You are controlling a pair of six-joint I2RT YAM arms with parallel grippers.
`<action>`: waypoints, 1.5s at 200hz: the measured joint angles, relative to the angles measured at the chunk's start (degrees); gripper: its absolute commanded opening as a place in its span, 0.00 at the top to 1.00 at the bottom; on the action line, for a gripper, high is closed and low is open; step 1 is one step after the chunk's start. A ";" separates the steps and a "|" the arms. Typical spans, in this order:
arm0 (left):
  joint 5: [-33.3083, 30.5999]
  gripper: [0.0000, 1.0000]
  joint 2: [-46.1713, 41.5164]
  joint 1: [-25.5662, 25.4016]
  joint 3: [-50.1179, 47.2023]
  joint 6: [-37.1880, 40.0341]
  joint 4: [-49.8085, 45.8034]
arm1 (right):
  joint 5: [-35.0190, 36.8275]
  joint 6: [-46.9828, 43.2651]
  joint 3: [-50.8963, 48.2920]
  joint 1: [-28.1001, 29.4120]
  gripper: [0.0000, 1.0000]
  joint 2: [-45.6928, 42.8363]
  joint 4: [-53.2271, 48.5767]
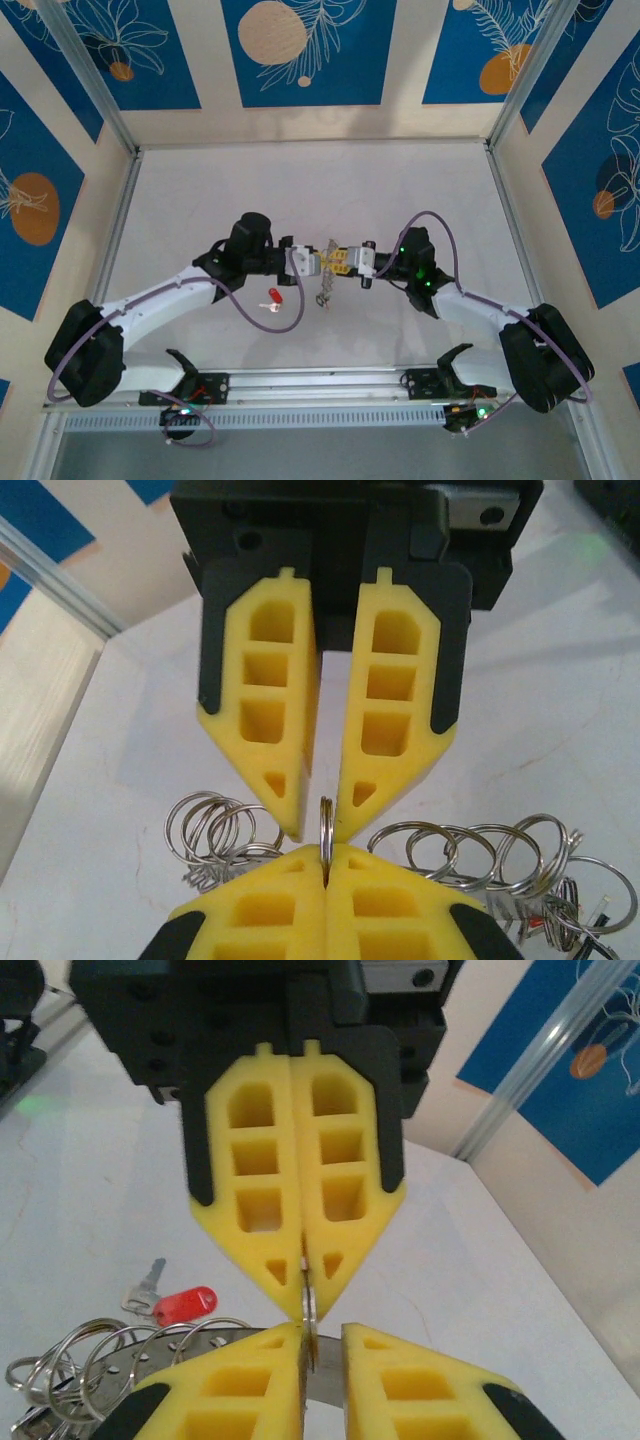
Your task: Put the keys on the keyring
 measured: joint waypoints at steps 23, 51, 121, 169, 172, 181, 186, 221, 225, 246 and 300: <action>-3.32 1.00 0.92 -1.18 1.62 1.55 -2.91 | 1.79 -0.72 0.48 0.39 0.81 0.02 -2.47; -5.84 1.00 1.46 -2.01 2.67 2.58 -5.14 | 3.39 -1.33 0.63 1.09 0.83 0.26 -3.98; -7.39 0.77 0.87 -2.10 2.58 2.54 -5.64 | 4.24 -2.03 1.49 2.14 1.00 2.08 -4.04; -3.87 0.77 -0.57 -0.55 -0.13 1.90 -1.75 | 0.00 2.12 -2.19 -0.87 1.00 0.37 4.09; -3.61 0.77 -0.66 -0.44 -0.42 1.79 -1.46 | -0.44 2.32 -2.43 -1.05 1.00 0.15 4.37; -2.89 0.77 -0.94 -0.04 -1.31 1.16 -0.37 | -1.27 2.73 -2.82 -1.44 1.00 -0.22 5.18; -2.58 0.77 -1.03 0.09 -1.60 0.85 -0.02 | -1.79 2.89 -2.93 -1.64 1.00 -0.42 5.46; 0.37 0.81 -1.05 0.68 -2.23 -1.68 3.63 | -5.07 3.80 -2.95 -1.95 1.00 -0.87 7.37; 0.70 0.81 -1.05 0.68 -2.23 -1.92 4.02 | -5.29 3.87 -2.95 -1.95 1.00 -0.87 7.43; 2.75 0.83 -1.05 0.68 -2.23 -3.10 5.97 | -6.40 4.22 -2.95 -1.95 1.00 -0.85 8.04; 4.83 0.85 -1.05 0.76 -2.23 -3.37 7.02 | -7.50 4.42 -2.93 -1.95 1.00 -0.81 8.61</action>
